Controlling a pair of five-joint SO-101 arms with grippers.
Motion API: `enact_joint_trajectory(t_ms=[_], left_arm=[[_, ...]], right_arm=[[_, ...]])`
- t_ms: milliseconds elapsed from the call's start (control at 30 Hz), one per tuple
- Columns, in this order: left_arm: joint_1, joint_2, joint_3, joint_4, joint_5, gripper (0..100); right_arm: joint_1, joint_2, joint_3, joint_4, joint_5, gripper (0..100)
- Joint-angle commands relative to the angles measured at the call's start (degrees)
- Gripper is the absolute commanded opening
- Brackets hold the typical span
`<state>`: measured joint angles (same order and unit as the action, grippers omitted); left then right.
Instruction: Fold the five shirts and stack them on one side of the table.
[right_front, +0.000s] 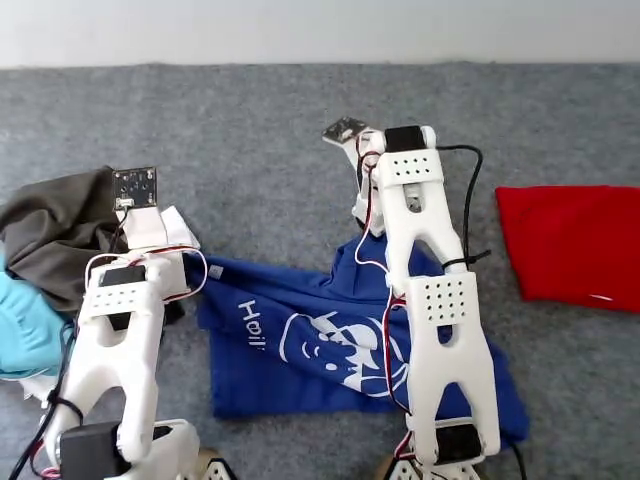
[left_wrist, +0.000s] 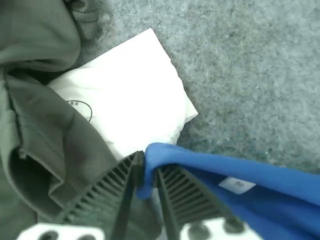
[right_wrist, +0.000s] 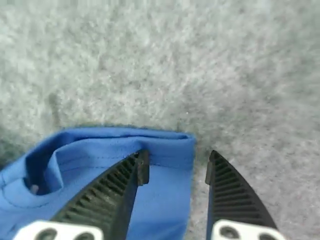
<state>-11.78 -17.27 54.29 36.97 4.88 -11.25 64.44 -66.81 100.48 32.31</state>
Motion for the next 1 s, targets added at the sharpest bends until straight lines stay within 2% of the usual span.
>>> enact_joint_trajectory(t_ms=[0, 467, 533, 633, 867, 967], left_arm=[[0.09, -0.35, -1.98, -0.26, -0.18, 1], [0.09, -0.35, -1.98, -0.26, -0.18, 1], [0.09, -0.35, -1.98, -0.26, -0.18, 1], [0.09, -0.35, -1.98, -0.26, -0.18, 1], [0.0, -0.09, -2.07, -1.32, 0.0, 1], [-0.09, 0.0, -2.33, -2.29, 0.09, 1]], right_arm=[[0.66, -4.53, 0.09, 2.24, 1.05, 19.7], [1.19, 0.48, 0.18, -0.92, 1.05, 19.5], [1.19, 1.63, 0.18, -0.92, 1.05, 15.1], [1.19, 2.51, 0.09, -1.1, 0.97, 1.5], [1.1, 1.54, -2.81, -1.8, 0.09, 0.9], [1.19, 0.22, -9.23, 0.75, -5.27, 0.8]])
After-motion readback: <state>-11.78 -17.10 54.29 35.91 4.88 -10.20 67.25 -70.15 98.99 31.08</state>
